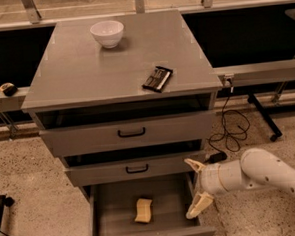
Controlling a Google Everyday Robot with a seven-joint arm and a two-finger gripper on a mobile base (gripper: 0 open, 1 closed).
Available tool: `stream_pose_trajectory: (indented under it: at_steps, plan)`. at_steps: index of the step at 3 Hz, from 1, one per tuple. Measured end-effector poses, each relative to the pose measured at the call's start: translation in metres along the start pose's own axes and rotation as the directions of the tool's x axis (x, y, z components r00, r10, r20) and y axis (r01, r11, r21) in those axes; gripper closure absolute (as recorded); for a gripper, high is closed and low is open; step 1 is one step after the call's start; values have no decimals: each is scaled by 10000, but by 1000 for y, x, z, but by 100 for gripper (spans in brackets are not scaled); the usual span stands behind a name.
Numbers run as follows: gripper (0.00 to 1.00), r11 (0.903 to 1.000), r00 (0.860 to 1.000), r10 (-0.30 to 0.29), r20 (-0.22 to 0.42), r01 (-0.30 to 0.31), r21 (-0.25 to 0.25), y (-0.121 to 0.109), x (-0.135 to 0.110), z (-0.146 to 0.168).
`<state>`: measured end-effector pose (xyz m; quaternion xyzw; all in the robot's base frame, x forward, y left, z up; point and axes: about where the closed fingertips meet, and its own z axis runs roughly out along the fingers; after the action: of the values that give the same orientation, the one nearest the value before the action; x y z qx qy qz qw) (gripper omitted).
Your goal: Pick sponge from bottom drawer and place on counter
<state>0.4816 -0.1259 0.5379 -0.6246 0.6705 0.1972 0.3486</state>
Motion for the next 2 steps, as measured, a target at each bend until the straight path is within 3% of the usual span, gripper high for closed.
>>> stream_pose_trajectory:
  at_steps: [1, 2]
  plan:
    - [0, 9858, 9861, -1657, -110, 1660, 246, -8, -13, 9]
    - [0, 9850, 9850, -1723, -97, 1724, 55, -7, -12, 14]
